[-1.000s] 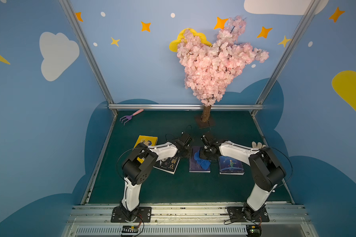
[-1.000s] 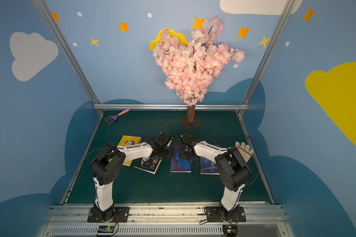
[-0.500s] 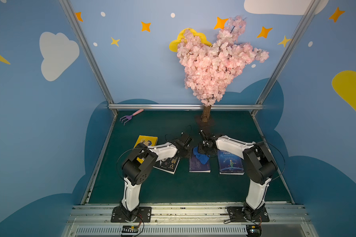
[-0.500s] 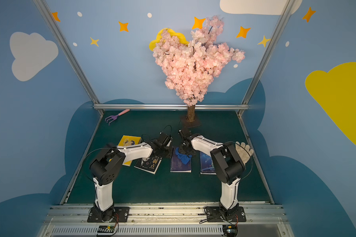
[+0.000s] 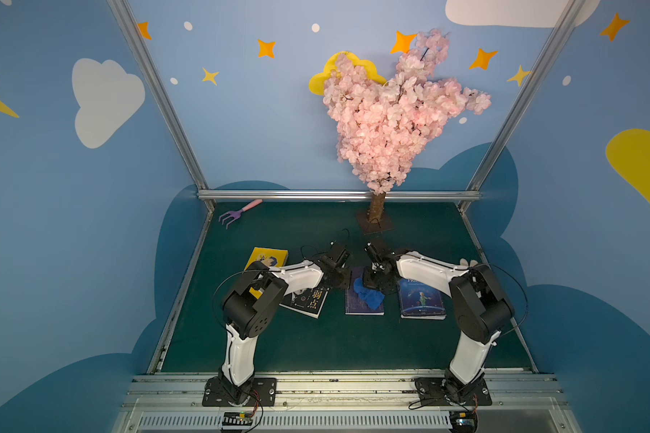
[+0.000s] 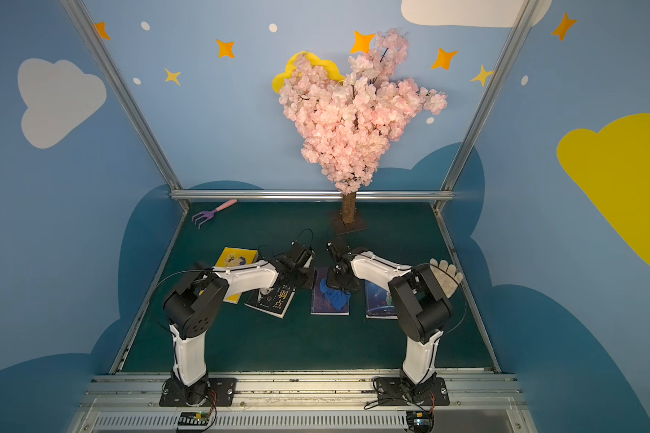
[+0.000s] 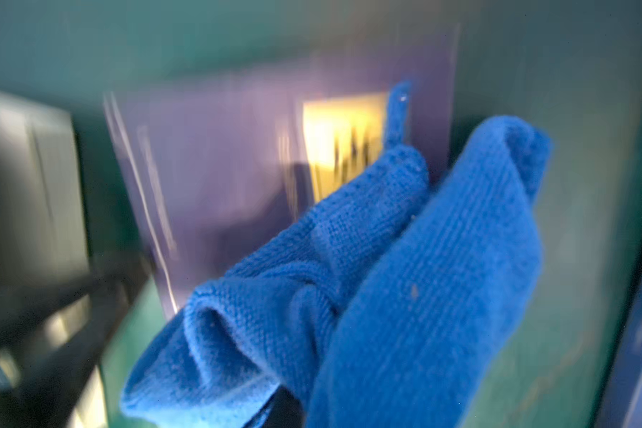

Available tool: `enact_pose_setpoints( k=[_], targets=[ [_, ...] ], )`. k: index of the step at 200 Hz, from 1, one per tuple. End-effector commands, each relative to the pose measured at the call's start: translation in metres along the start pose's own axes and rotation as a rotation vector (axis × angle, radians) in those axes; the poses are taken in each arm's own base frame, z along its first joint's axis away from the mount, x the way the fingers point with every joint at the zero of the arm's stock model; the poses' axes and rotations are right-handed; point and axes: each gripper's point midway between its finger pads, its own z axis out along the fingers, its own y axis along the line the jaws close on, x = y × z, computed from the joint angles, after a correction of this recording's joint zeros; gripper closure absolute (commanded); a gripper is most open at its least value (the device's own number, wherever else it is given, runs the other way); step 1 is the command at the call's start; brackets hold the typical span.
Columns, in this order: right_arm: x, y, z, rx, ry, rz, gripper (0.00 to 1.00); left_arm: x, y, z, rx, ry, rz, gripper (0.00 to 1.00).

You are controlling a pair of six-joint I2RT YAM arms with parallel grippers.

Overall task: Wipe the cover of the book
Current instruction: Wipe the dirt from the cover of the book.

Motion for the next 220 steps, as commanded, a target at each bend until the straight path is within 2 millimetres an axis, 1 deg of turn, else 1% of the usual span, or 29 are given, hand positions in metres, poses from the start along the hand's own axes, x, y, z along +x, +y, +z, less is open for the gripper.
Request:
enact_pose_setpoints(
  k=[1, 9, 20, 37, 55, 68, 82, 90, 101, 109, 118, 128, 139, 169, 185, 193, 202, 209, 220],
  targets=[
    [-0.003, -0.022, 0.026, 0.116, 0.110, 0.003, 1.00, 0.048, 0.020, 0.014, -0.056, 0.146, -0.009, 0.95],
    [-0.010, -0.018, 0.030, 0.123, 0.116, -0.005, 1.00, 0.047, 0.021, 0.013, -0.061, 0.141, -0.009, 0.95],
    [-0.012, -0.015, 0.037, 0.127, 0.130, -0.014, 1.00, 0.048, 0.023, 0.012, -0.065, 0.142, -0.009, 0.95],
    [-0.002, -0.018, 0.044, 0.143, 0.153, -0.020, 1.00, 0.045, 0.023, 0.009, -0.058, 0.134, -0.015, 0.95],
    [0.026, -0.022, 0.043, 0.144, 0.171, -0.024, 1.00, 0.045, 0.021, 0.008, -0.046, 0.128, -0.021, 0.95],
    [0.055, -0.025, 0.042, 0.135, 0.187, -0.027, 1.00, 0.046, 0.020, 0.011, -0.034, 0.136, -0.031, 0.95],
    [0.089, -0.033, 0.040, 0.148, 0.208, -0.036, 1.00, 0.048, 0.018, 0.012, -0.022, 0.146, -0.036, 0.95],
    [0.104, -0.037, 0.038, 0.153, 0.214, -0.041, 1.00, 0.047, 0.017, 0.012, -0.018, 0.144, -0.036, 0.95],
    [0.119, -0.043, 0.036, 0.158, 0.223, -0.039, 1.00, 0.047, 0.017, 0.012, -0.023, 0.142, -0.035, 0.95],
    [0.124, -0.047, 0.034, 0.160, 0.228, -0.035, 1.00, 0.046, 0.019, 0.011, -0.029, 0.139, -0.036, 0.95],
    [0.121, -0.050, 0.032, 0.167, 0.221, -0.034, 1.00, 0.046, 0.020, 0.012, -0.036, 0.138, -0.037, 0.95],
    [0.110, -0.053, 0.031, 0.182, 0.203, -0.037, 1.00, 0.046, 0.022, 0.012, -0.040, 0.140, -0.039, 0.95],
    [0.090, -0.054, 0.030, 0.196, 0.183, -0.017, 1.00, 0.047, 0.022, 0.013, -0.038, 0.144, -0.041, 0.95],
    [0.027, -0.043, 0.042, 0.153, 0.157, 0.073, 1.00, 0.048, 0.023, 0.013, -0.037, 0.146, -0.044, 0.95],
    [0.006, -0.030, 0.046, 0.143, 0.154, 0.075, 1.00, 0.048, 0.023, 0.012, -0.041, 0.144, -0.043, 0.95],
    [0.001, -0.023, 0.047, 0.133, 0.155, 0.065, 1.00, 0.048, 0.024, 0.012, -0.043, 0.144, -0.045, 0.95],
    [-0.001, -0.017, 0.048, 0.126, 0.157, 0.050, 1.00, 0.048, 0.024, 0.012, -0.041, 0.144, -0.046, 0.95],
    [0.000, -0.014, 0.049, 0.124, 0.160, 0.041, 1.00, 0.048, 0.023, 0.012, -0.038, 0.145, -0.046, 0.95],
    [0.008, -0.014, 0.050, 0.137, 0.170, 0.025, 1.00, 0.046, 0.023, 0.012, -0.037, 0.139, -0.045, 0.95]
  ],
)
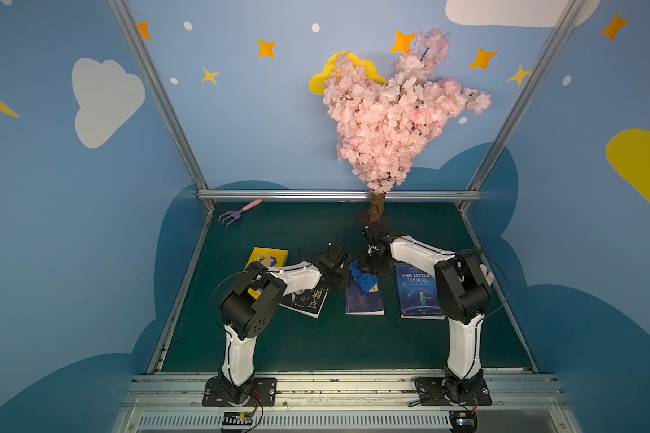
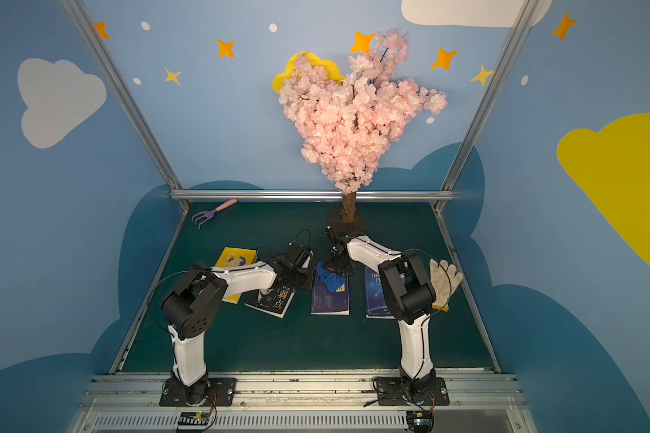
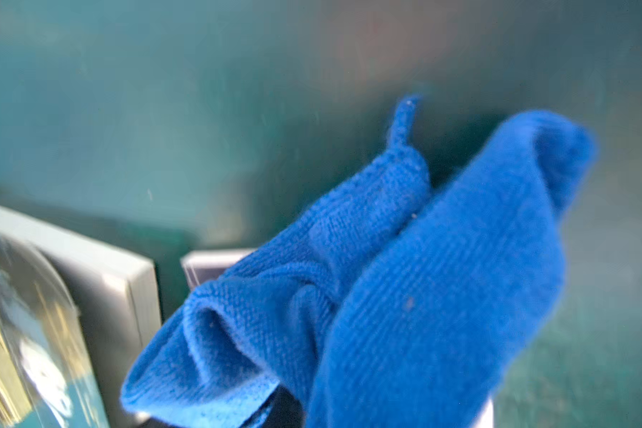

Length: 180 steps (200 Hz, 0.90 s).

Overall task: Wipe the cover of the book
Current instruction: Wipe the dirt from the cover of the book.

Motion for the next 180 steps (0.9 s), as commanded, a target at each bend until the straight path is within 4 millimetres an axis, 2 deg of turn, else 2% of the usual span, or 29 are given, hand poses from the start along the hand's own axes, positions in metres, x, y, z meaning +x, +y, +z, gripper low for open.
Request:
enact_pose_setpoints(
  k=[1, 21, 61, 75, 93, 115, 143, 159, 180],
  targets=[
    [0.048, -0.042, 0.036, 0.187, 0.157, -0.028, 1.00, 0.046, 0.024, 0.012, -0.066, 0.151, -0.021, 0.95],
    [0.077, -0.050, 0.038, 0.192, 0.188, -0.051, 1.00, 0.046, 0.026, 0.011, -0.075, 0.153, -0.024, 0.96],
    [0.162, -0.077, 0.031, 0.194, 0.244, -0.051, 1.00, 0.046, 0.022, 0.013, -0.044, 0.154, -0.036, 0.96],
    [0.173, -0.086, 0.027, 0.195, 0.244, -0.037, 1.00, 0.047, 0.022, 0.015, -0.047, 0.163, -0.036, 0.96],
    [0.158, -0.089, 0.023, 0.202, 0.218, -0.037, 1.00, 0.047, 0.023, 0.015, -0.049, 0.162, -0.035, 0.96],
    [0.118, -0.071, 0.023, 0.162, 0.203, -0.012, 1.00, 0.045, 0.026, 0.011, -0.066, 0.148, -0.029, 0.96],
    [0.066, -0.052, 0.034, 0.167, 0.177, 0.014, 1.00, 0.045, 0.025, 0.012, -0.059, 0.151, -0.032, 0.97],
    [0.051, -0.039, 0.040, 0.150, 0.194, 0.026, 1.00, 0.047, 0.022, 0.012, -0.040, 0.156, -0.036, 0.97],
    [0.048, -0.026, 0.044, 0.125, 0.193, 0.024, 1.00, 0.047, 0.022, 0.013, -0.038, 0.156, -0.040, 0.97]
  ],
)
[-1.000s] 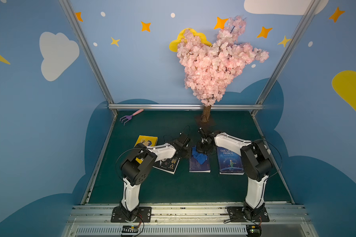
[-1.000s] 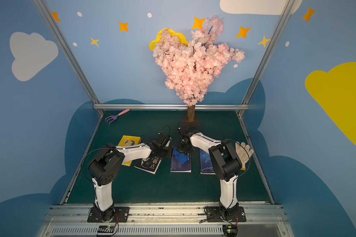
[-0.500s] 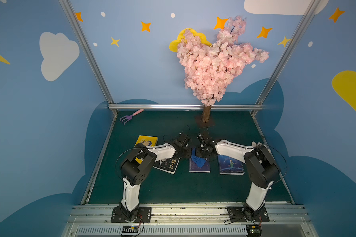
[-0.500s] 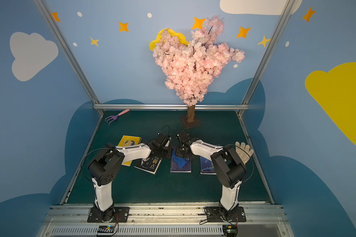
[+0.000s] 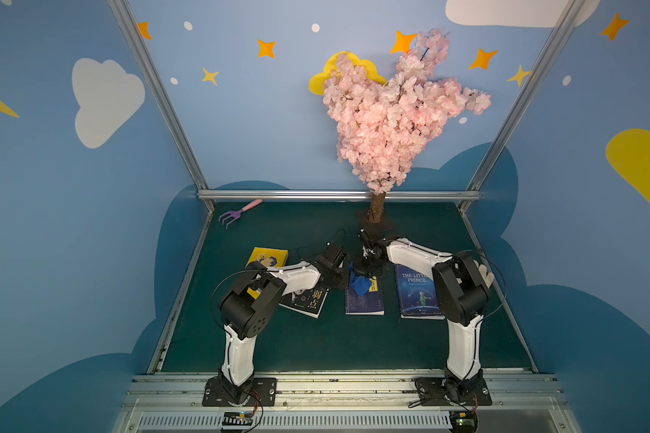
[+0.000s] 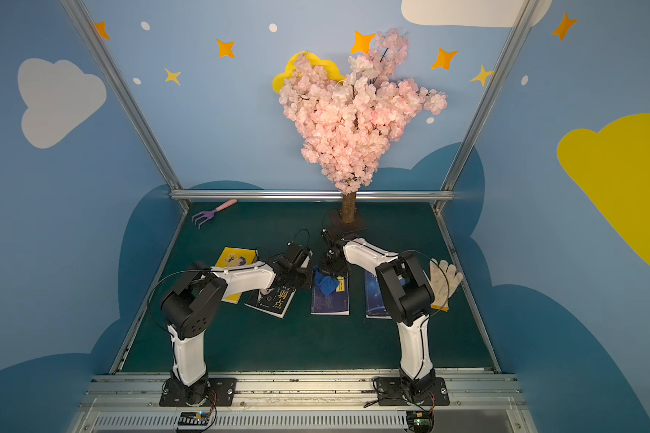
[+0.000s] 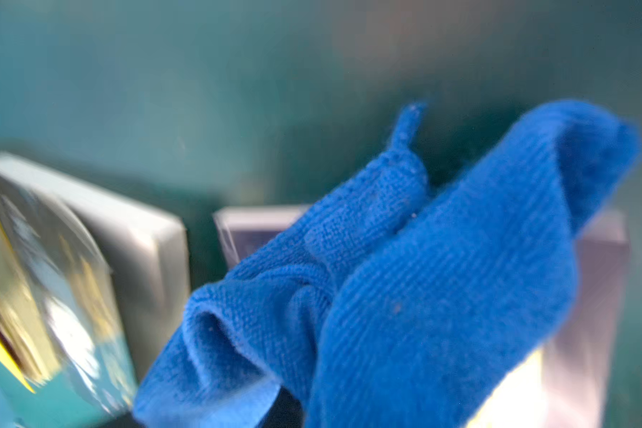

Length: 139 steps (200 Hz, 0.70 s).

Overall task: Wipe the cover of the book
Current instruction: Wipe the dirt from the cover of the book.

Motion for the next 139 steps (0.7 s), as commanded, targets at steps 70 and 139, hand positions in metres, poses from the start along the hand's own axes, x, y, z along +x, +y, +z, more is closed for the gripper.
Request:
enact_pose_setpoints(
  k=[70, 139],
  targets=[
    [0.109, -0.078, 0.020, 0.218, 0.175, -0.004, 1.00, 0.046, 0.023, 0.013, -0.057, 0.156, -0.038, 0.97],
    [0.072, -0.072, 0.020, 0.210, 0.161, -0.014, 1.00, 0.047, 0.022, 0.014, -0.050, 0.154, -0.038, 0.97]
  ],
)
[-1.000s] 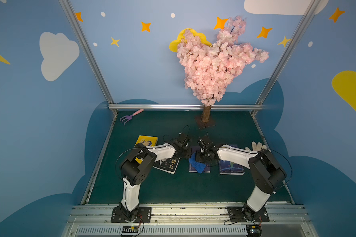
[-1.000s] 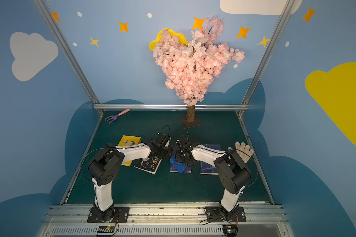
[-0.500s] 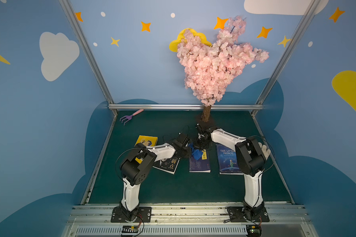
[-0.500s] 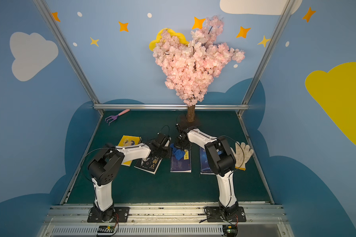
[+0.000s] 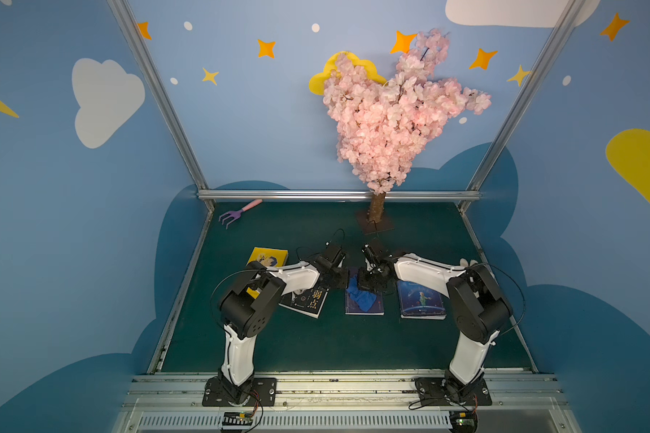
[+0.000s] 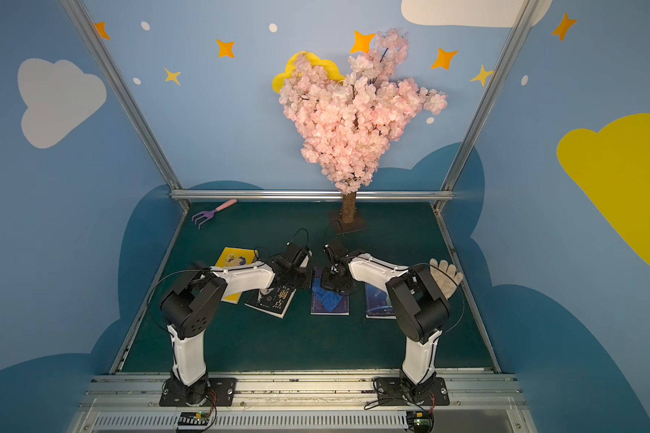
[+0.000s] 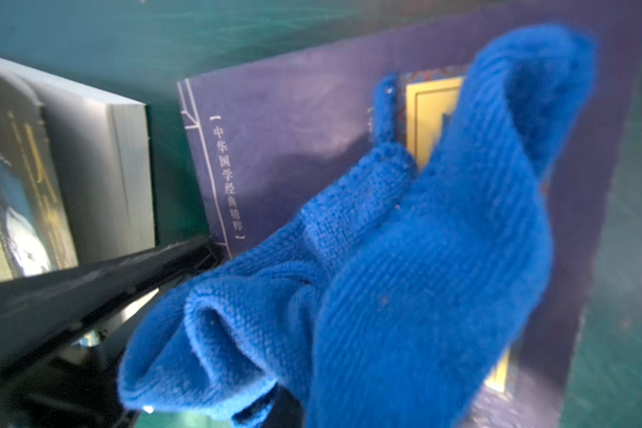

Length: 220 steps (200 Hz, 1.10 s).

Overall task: Wipe the cover of the book
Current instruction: Wipe the dirt from the cover of the book.

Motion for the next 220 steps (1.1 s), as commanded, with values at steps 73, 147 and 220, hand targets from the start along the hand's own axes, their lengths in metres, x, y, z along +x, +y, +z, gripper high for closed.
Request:
enact_pose_setpoints(
  k=[73, 147, 220],
  targets=[
    [0.024, -0.036, 0.046, 0.197, 0.171, 0.015, 1.00, 0.046, 0.023, 0.012, -0.062, 0.143, -0.028, 0.97],
    [0.065, -0.116, -0.003, 0.347, 0.132, 0.012, 1.00, 0.044, 0.027, 0.011, -0.080, 0.136, -0.023, 0.97],
    [0.078, -0.046, 0.038, 0.344, 0.175, -0.127, 1.00, 0.044, 0.027, 0.010, -0.079, 0.136, -0.023, 0.97]
  ],
)
